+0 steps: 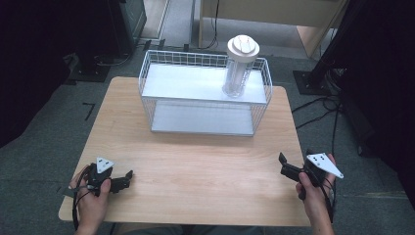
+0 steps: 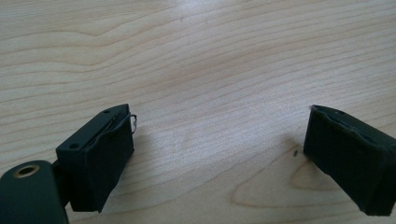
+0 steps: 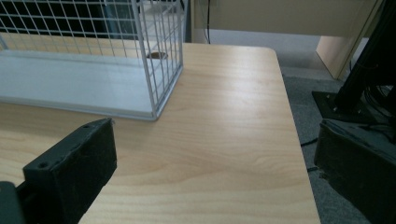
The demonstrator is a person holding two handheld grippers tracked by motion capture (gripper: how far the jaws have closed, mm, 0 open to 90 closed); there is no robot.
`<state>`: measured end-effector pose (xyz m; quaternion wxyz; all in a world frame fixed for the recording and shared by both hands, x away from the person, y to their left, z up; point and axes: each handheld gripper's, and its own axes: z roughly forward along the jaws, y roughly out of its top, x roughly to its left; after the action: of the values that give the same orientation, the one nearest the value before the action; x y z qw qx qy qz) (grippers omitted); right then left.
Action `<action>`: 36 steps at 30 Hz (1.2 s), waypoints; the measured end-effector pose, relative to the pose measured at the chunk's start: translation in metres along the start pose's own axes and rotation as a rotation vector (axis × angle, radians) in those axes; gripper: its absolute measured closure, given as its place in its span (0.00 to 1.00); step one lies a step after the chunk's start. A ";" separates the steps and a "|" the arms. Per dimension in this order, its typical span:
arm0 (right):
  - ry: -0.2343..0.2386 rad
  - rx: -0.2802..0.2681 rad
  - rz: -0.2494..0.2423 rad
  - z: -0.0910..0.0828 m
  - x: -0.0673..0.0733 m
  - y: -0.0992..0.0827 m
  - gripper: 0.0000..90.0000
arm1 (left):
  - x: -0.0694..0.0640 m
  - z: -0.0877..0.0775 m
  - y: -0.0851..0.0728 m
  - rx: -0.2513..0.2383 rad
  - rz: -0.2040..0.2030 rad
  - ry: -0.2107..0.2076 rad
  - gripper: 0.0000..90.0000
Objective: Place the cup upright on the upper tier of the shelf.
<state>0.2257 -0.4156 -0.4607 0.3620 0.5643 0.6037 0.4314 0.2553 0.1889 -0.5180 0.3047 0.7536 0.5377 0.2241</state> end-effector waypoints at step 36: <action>-0.091 0.213 -0.003 -0.028 -0.032 -0.074 0.00 | 0.000 0.000 0.000 0.001 0.001 0.000 0.10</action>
<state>0.1760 -0.4495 -0.5211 0.3274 0.6178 0.6298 0.3384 0.2552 0.1890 -0.5180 0.3042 0.7541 0.5373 0.2239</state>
